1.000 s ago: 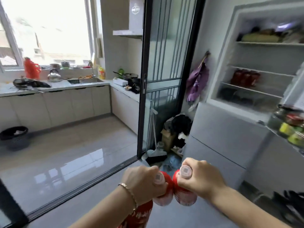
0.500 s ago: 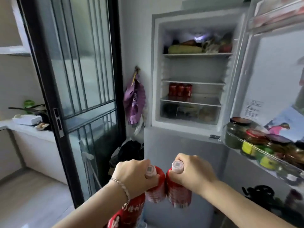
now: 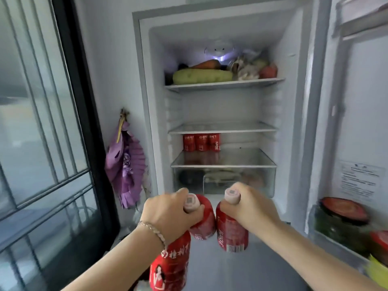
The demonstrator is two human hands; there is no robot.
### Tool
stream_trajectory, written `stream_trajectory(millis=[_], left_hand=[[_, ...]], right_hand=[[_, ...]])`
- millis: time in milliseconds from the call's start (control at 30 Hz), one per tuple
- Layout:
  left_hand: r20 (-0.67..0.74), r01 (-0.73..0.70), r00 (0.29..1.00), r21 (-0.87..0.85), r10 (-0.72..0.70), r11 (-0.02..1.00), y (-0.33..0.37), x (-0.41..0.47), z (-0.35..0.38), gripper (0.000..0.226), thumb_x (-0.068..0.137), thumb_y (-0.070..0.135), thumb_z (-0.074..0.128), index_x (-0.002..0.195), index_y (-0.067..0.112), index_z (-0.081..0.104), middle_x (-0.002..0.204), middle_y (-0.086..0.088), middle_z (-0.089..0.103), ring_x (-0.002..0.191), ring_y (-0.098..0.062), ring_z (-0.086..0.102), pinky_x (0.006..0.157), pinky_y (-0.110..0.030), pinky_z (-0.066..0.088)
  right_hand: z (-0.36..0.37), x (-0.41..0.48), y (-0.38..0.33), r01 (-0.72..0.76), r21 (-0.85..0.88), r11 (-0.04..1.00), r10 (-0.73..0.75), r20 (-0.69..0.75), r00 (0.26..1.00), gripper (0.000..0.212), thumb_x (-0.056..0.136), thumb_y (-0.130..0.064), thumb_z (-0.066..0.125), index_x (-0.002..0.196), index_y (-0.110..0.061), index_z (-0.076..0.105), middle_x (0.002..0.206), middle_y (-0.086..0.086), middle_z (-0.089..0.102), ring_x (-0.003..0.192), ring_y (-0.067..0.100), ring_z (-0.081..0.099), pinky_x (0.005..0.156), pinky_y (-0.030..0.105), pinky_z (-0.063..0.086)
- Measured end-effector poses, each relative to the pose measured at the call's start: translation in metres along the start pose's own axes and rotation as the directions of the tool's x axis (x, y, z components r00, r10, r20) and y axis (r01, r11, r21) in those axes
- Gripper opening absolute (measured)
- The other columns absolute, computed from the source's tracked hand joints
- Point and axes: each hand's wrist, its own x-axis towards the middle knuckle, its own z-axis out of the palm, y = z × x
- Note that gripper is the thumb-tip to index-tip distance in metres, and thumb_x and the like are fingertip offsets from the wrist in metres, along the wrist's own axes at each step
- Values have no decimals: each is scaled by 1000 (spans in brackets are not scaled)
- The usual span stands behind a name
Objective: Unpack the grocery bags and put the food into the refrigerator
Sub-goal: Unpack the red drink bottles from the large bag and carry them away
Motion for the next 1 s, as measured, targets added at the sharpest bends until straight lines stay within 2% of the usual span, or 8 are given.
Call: stream_trajectory(millis=[100,233,333,467,700,800,900,1000], left_hand=[[5,-6,1000,6,6,1000,-6,60,25,45,82,67,43,71,24,36,66,9,51,75,-13,60,67,-24,44],[-13,-17,1000,14,17,1000,-10,142,49,43,81,67,44,83,24,47,74,10,57,80,-14,61,69,-25,44],[-83,-13,996,21,15,1000,-13,195,62,42,81,67,43,86,26,49,67,11,49,74,-14,58,65,-24,41],[-139,13,990,-21,-16,1000,-20,251,79,44,82,67,42,96,27,54,78,10,61,78,-14,62,67,-24,45],[-53,-81,995,-42,79,996,-31,308,112,39,82,69,40,86,31,46,72,12,55,73,-11,57,66,-25,44],[-23,-126,992,-21,126,992,-34,322,125,39,82,69,37,85,31,43,69,13,51,70,-10,52,63,-25,40],[-56,-186,981,4,186,982,-38,324,137,38,83,70,34,87,32,36,65,12,48,67,-10,50,62,-24,40],[-23,-178,984,-87,177,980,-46,326,147,35,84,68,36,88,33,34,64,13,48,65,-9,51,61,-25,41]], right_hand=[[6,68,20,0,-10,1000,0,-47,999,17,78,-39,60,84,-23,56,81,-9,63,79,17,59,68,29,45],[5,157,41,13,33,999,-8,-161,987,21,80,-41,61,90,-23,59,82,-8,65,79,17,60,68,30,46],[9,210,51,1,55,998,14,-271,963,19,82,-38,61,87,-19,60,75,-5,62,68,17,55,55,26,39],[23,258,68,-102,41,994,110,-318,942,24,83,-39,59,78,-16,56,63,-9,51,56,12,45,46,24,27],[43,294,86,-196,6,981,181,-410,894,28,83,-43,56,68,-21,48,60,-8,48,53,9,43,44,23,23],[49,305,88,-234,-51,971,193,-409,892,33,86,-52,53,81,-19,58,69,-8,52,62,14,50,45,24,27],[62,313,92,-282,-77,956,211,-487,848,48,87,-59,45,104,-18,62,96,1,56,82,21,58,57,28,40],[87,312,98,-334,-67,940,268,-458,847,73,78,-64,56,132,-17,42,118,5,42,104,24,55,75,34,50]])
